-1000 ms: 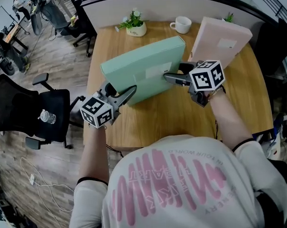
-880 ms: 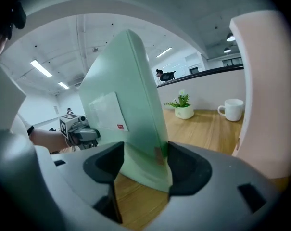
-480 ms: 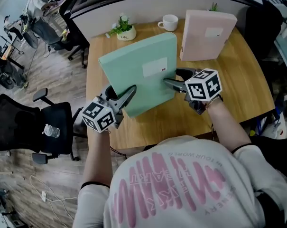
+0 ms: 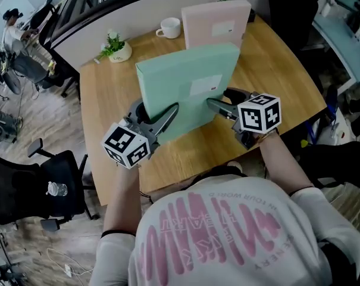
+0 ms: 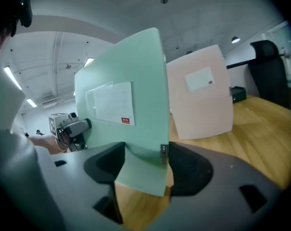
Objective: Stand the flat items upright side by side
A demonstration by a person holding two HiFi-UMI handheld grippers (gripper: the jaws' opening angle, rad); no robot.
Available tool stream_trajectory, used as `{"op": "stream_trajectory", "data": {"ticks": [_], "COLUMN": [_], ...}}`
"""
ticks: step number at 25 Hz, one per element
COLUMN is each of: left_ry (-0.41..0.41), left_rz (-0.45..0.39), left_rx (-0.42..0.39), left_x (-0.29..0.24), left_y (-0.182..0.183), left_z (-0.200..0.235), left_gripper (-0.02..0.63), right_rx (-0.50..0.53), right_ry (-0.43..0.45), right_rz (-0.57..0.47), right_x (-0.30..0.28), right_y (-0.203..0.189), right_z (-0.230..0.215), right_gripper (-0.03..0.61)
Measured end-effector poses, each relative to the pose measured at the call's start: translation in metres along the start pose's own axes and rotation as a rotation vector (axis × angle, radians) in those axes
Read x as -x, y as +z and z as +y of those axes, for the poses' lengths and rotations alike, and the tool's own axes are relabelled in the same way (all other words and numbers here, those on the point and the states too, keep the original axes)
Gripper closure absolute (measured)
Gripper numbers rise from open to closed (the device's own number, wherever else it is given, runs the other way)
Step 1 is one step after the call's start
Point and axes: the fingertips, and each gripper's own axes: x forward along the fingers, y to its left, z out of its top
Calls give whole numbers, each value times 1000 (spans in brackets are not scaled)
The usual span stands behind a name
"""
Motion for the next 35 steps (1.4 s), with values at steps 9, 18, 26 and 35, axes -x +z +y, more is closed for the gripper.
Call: {"op": "stream_trajectory", "data": {"ticks": [9, 18, 26, 35], "left_ry": [-51, 34, 120, 82], "left_rz": [67, 112, 154, 147], "left_rx": [-90, -113, -105, -42], "left_x": [-111, -202, -252, -250], "left_y": [2, 3, -8, -12], "left_z": [-43, -43, -17, 14], "left_gripper": [370, 339, 350, 364], "right_rx": [34, 85, 163, 189], "right_ry": [-111, -67, 23, 66], "right_rz": [-52, -56, -54, -77], "right_x": [73, 97, 87, 62], "right_y": [13, 46, 84, 99], "right_z": [-84, -164, -216, -218], "right_gripper": [298, 291, 291, 291]}}
